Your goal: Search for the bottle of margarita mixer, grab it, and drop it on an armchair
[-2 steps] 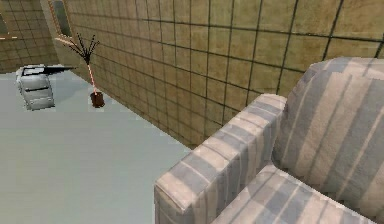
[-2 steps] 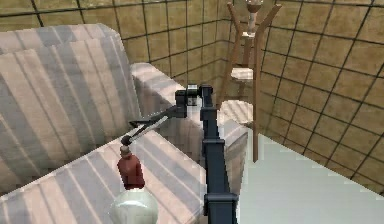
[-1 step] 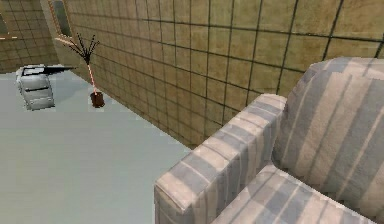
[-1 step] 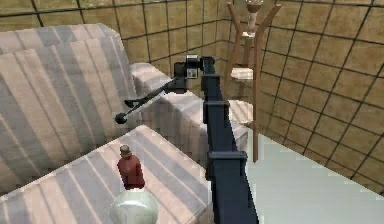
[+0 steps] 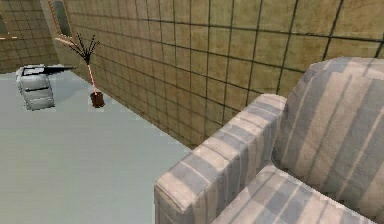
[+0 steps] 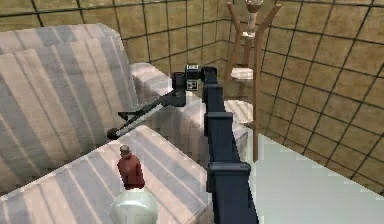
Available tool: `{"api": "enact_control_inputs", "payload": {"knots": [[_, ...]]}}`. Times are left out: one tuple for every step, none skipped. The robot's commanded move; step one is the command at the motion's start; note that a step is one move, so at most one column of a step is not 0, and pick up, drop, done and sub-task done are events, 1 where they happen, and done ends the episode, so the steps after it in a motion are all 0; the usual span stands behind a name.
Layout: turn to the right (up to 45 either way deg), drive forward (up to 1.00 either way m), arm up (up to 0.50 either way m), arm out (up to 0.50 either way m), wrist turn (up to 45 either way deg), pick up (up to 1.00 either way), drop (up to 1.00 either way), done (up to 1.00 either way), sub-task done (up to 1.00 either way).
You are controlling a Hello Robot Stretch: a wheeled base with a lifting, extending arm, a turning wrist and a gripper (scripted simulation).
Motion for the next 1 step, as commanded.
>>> {"api": "enact_control_inputs", "payload": {"knots": [[0.0, 0.00, 0.00, 0.00, 0.0, 0.00, 0.00, 1.00, 0.00]]}}
